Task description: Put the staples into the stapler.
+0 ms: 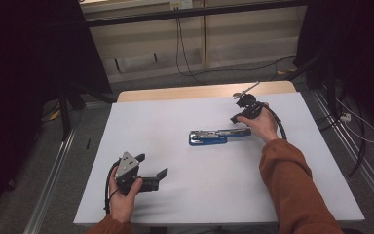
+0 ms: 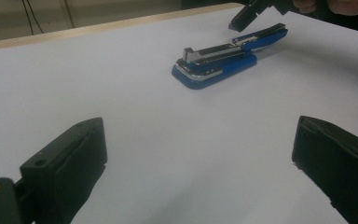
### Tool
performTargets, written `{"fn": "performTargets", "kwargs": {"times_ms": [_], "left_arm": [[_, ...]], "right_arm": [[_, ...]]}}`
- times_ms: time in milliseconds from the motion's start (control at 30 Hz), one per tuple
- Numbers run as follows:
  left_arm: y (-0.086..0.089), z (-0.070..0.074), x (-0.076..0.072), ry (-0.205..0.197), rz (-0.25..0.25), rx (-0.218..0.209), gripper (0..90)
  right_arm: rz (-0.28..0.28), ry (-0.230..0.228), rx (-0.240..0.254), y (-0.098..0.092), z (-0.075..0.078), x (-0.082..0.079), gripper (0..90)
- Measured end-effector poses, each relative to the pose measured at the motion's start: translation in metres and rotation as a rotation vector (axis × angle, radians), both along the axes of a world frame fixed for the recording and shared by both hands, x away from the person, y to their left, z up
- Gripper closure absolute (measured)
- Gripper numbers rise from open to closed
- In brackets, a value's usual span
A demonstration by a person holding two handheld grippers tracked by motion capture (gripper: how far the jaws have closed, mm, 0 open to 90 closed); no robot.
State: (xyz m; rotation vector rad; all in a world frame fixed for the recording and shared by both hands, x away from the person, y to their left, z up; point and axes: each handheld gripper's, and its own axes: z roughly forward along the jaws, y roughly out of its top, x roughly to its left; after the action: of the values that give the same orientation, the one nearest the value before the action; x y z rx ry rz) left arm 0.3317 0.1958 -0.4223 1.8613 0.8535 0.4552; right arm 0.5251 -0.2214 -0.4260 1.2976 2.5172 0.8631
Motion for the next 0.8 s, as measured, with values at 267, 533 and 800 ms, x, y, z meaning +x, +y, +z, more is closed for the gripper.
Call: {"fn": "performTargets", "kwargs": {"times_ms": [267,533,800], "left_arm": [[-0.001,0.0,0.0,0.002,-0.012,0.002,3.4],[-0.001,-0.001,0.0,0.003,-0.012,0.002,3.4],[0.0,-0.001,0.001,0.007,-0.009,0.003,3.4]], "right_arm": [[0.009,-0.035,0.022,0.002,0.006,-0.004,78.8],[0.01,-0.056,0.021,0.004,0.013,-0.007,78.8],[0.054,-0.09,0.052,0.008,0.025,-0.014,78.8]]}}
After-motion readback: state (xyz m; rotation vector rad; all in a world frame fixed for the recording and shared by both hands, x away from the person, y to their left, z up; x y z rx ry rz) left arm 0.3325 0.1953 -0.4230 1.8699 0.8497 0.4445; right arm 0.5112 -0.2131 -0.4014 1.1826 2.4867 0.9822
